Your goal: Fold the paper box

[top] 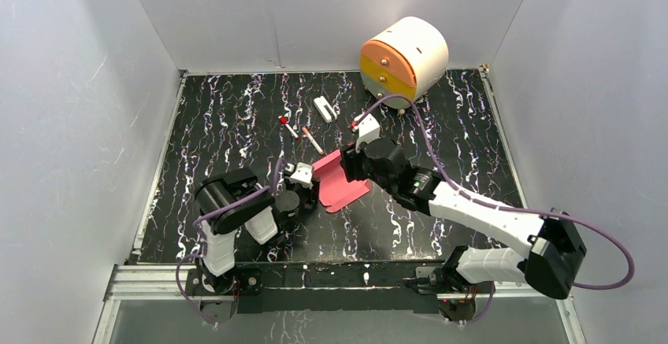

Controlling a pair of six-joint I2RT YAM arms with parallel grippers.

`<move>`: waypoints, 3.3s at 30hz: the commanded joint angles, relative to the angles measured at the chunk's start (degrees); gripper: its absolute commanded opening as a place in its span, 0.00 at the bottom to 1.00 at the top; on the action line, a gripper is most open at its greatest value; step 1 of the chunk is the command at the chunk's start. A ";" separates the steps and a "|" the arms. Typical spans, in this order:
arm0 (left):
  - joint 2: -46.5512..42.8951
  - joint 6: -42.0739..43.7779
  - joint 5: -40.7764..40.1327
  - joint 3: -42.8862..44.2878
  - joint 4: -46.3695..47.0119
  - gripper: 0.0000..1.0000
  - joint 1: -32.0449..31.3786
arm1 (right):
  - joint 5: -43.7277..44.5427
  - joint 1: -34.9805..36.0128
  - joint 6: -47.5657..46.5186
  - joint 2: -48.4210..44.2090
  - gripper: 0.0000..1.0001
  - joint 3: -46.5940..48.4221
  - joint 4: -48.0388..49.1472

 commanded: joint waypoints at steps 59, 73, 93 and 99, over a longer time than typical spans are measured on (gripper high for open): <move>-12.87 -15.66 38.18 52.35 -93.77 0.83 14.09 | -52.12 -33.03 -15.96 36.32 0.34 -11.35 63.57; -9.28 -16.44 37.42 56.25 -95.94 0.76 14.09 | -48.66 -29.81 -17.90 35.89 0.00 -15.36 68.12; -11.81 -14.14 29.91 53.53 -97.88 0.56 13.54 | -35.04 -21.91 -21.05 32.70 0.00 -20.76 71.46; -11.09 -12.04 25.64 53.22 -99.70 0.52 12.29 | -32.99 -20.54 -21.89 32.61 0.00 -20.89 71.29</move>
